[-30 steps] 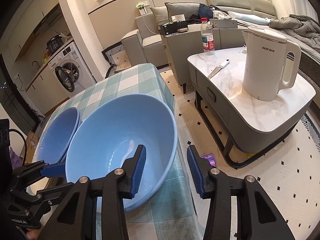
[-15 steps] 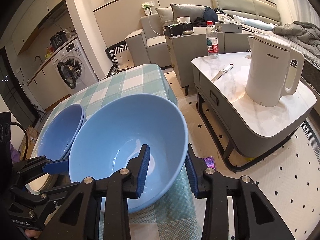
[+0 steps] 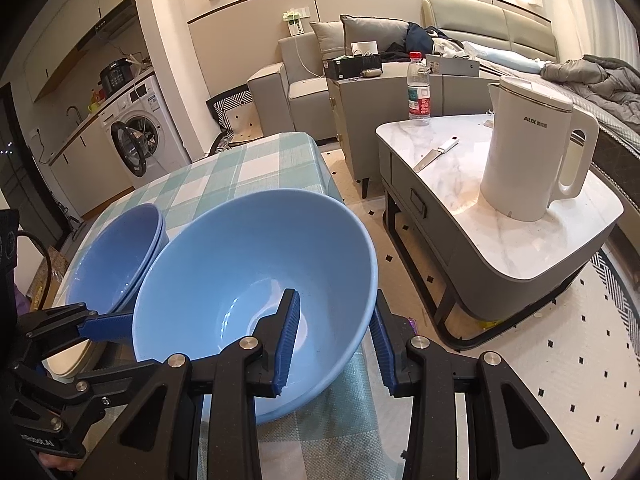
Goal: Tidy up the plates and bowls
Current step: 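Lift the light blue bowl with the right tool over the dark blue bowl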
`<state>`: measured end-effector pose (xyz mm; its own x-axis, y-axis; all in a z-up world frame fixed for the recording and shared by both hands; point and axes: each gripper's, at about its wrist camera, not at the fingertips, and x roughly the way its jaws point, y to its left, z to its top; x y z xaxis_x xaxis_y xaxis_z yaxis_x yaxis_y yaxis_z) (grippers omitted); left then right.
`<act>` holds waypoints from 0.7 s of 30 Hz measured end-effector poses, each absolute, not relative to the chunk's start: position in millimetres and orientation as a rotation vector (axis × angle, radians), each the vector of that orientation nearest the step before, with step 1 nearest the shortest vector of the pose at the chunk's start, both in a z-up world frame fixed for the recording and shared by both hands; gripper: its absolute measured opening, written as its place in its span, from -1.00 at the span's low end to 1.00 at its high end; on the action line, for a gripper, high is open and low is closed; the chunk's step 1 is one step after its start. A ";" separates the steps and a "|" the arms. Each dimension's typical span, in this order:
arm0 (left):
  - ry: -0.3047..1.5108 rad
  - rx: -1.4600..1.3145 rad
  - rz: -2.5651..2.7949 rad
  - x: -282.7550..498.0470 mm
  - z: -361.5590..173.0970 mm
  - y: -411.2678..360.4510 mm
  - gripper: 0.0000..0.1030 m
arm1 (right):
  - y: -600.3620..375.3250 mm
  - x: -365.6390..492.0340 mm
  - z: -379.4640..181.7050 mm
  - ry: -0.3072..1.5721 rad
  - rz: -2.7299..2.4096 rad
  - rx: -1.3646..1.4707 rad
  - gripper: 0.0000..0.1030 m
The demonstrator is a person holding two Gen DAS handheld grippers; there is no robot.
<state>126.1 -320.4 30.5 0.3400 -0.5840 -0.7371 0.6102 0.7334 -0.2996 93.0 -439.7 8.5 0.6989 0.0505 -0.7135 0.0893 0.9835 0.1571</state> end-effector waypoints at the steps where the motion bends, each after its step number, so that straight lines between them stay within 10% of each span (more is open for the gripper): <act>1: 0.945 0.030 -0.779 125.7 30.8 -320.5 0.15 | -440.0 93.0 8.3 0.797 -0.023 0.182 -0.29; 21: 0.932 0.036 -0.795 120.6 33.8 -322.1 0.15 | -437.0 78.5 17.0 0.750 -0.045 0.161 -0.29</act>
<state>120.6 -322.1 33.8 0.3388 -0.5957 -0.7282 0.6257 0.7207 -0.2985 78.5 -437.0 17.0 0.7315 0.0167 -0.6816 0.0981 0.9867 0.1295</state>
